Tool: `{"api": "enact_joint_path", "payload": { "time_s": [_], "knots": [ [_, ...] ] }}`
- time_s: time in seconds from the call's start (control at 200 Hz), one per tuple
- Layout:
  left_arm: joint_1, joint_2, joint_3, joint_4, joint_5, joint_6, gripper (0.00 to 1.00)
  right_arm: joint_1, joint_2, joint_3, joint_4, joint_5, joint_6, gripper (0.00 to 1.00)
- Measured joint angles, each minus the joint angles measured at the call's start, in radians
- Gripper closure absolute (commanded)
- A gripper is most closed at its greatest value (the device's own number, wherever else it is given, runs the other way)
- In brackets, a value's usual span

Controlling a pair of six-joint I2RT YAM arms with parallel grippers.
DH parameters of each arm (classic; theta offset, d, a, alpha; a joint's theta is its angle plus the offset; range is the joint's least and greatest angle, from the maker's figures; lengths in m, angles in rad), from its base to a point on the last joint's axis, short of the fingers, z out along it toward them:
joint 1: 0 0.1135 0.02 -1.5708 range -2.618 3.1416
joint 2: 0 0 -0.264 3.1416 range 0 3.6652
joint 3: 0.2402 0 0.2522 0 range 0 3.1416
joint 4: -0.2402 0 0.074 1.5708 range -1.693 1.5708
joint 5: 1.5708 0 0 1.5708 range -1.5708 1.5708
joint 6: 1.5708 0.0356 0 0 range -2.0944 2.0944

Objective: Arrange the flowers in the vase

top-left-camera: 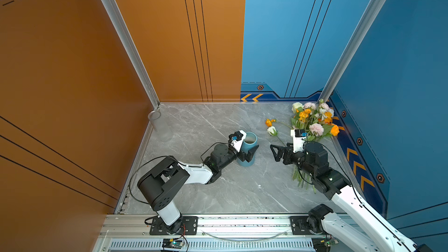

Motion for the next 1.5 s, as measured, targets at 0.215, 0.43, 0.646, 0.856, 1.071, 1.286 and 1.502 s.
{"api": "enact_joint_path", "payload": {
  "time_s": [0.215, 0.43, 0.646, 0.856, 1.071, 1.286, 1.502],
  "knots": [
    [0.000, -0.091, 0.000, -0.095, 0.029, 0.020, 0.02, -0.008, -0.001, 0.006, -0.015, 0.035, 0.001, 0.00],
    [0.014, -0.376, 0.011, -0.426, 0.060, 0.092, 0.02, -0.147, 0.055, 0.085, -0.080, 0.085, 0.015, 0.01],
    [0.043, -0.594, 0.199, -0.908, 0.069, 0.147, 0.02, -0.307, 0.163, 0.142, -0.115, 0.083, 0.032, 0.19],
    [0.123, -0.425, 0.639, -1.181, 0.189, 0.251, 0.02, -0.400, 0.438, 0.262, -0.173, 0.057, 0.069, 0.40],
    [0.211, -0.270, 0.672, -1.246, 0.391, 0.292, 0.02, -0.380, 0.541, 0.268, -0.215, 0.085, 0.121, 0.52],
    [0.066, -0.417, 0.442, -1.261, 0.328, 0.427, 0.02, -0.365, 0.615, 0.262, -0.226, 0.137, 0.136, 0.59],
    [0.040, -0.515, 0.431, -1.216, 0.282, 0.483, 0.02, -0.344, 0.695, 0.262, -0.252, 0.209, 0.140, 0.62]
  ]
}}
